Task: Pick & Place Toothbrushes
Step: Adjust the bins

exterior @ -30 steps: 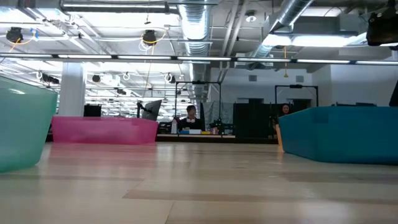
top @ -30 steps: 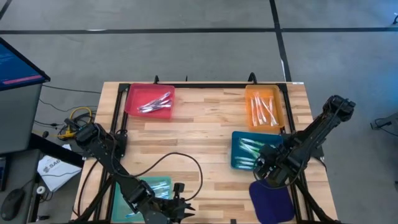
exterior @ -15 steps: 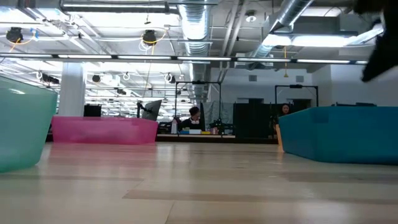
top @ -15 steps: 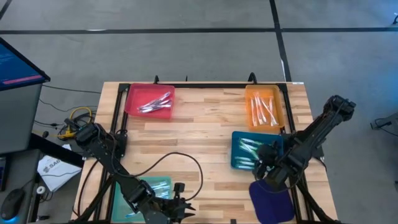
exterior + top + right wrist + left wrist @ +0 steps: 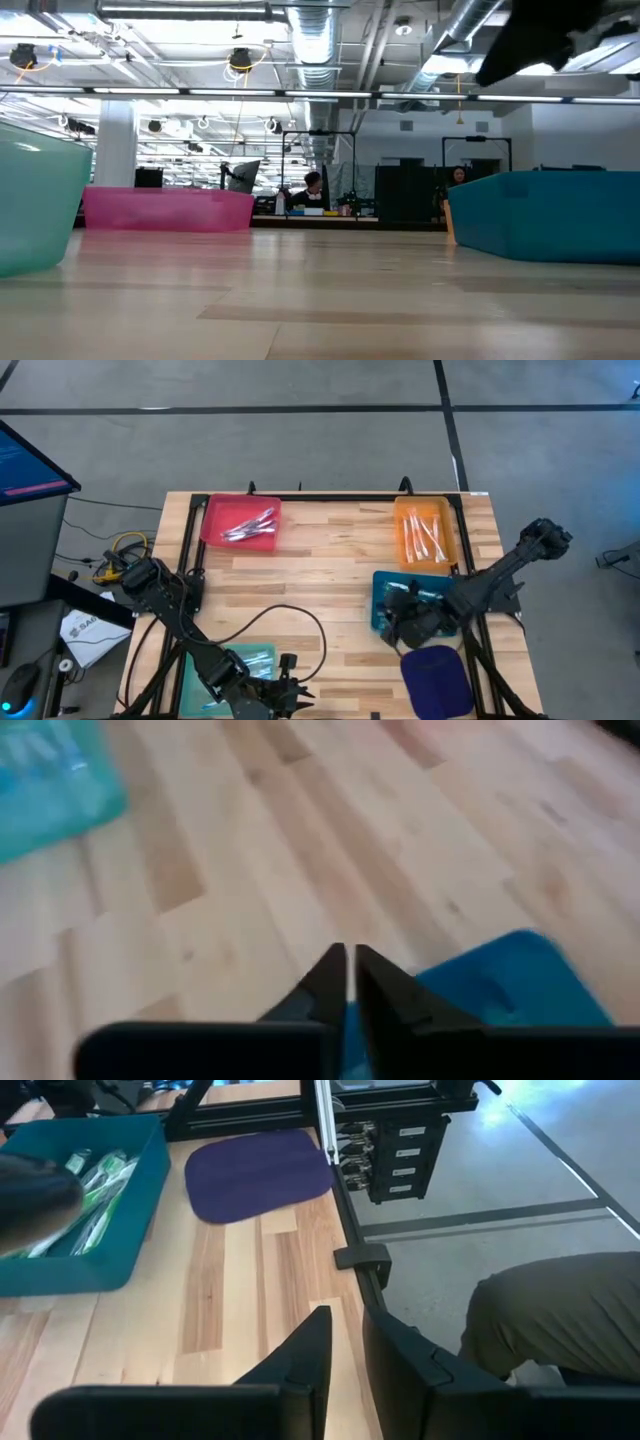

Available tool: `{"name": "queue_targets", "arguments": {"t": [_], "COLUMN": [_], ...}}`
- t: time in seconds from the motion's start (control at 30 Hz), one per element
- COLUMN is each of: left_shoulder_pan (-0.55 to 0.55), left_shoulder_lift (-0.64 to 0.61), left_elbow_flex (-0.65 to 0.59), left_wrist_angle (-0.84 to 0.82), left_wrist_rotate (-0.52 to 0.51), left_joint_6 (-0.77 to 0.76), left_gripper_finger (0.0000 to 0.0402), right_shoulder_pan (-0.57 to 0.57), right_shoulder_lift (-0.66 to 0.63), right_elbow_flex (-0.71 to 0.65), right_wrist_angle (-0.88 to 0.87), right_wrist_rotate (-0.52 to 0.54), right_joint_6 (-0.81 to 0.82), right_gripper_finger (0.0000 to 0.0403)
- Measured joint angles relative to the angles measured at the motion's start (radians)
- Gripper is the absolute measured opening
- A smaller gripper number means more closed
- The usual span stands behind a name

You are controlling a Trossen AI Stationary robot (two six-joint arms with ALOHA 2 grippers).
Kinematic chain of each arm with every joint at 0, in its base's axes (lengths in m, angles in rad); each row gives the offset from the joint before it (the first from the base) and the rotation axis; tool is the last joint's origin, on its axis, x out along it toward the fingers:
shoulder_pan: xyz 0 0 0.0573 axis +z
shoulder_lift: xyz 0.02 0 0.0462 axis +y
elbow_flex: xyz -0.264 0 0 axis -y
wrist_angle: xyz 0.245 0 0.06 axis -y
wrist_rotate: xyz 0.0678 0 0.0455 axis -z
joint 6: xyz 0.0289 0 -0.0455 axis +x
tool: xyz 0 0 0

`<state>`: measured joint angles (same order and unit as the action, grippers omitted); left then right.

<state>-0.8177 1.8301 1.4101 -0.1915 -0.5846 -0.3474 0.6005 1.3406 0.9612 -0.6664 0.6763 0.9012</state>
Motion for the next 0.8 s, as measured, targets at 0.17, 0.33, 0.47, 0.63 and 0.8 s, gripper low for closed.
{"name": "queue_targets", "arguments": {"t": [0.17, 0.33, 0.47, 0.63, 0.8], "left_shoulder_pan": [0.000, 0.000, -0.001, -0.010, -0.011], "left_shoulder_lift": [0.000, 0.000, 0.000, 0.000, 0.000], "left_elbow_flex": [0.000, 0.000, 0.000, -0.003, -0.029], "left_wrist_angle": [0.004, 0.005, 0.005, 0.011, 0.015], "left_wrist_rotate": [0.000, 0.000, 0.008, 0.015, 0.012], "left_joint_6": [0.000, 0.000, 0.000, 0.000, -0.008], "left_gripper_finger": [0.0051, 0.0051, 0.0049, 0.0048, 0.0048], "right_shoulder_pan": [-0.148, -0.242, -0.276, -0.285, -0.253], "right_shoulder_lift": [0.089, 0.208, 0.291, 0.373, 0.398], "right_elbow_flex": [-0.001, 0.001, 0.026, 0.085, 0.153], "right_wrist_angle": [0.034, 0.193, 0.116, -0.012, -0.137], "right_wrist_rotate": [-0.127, -0.287, -0.342, -0.376, -0.408], "right_joint_6": [-0.071, -0.214, -0.193, -0.153, -0.089], "right_gripper_finger": [0.0009, 0.0002, 0.0001, 0.0001, 0.0000]}}
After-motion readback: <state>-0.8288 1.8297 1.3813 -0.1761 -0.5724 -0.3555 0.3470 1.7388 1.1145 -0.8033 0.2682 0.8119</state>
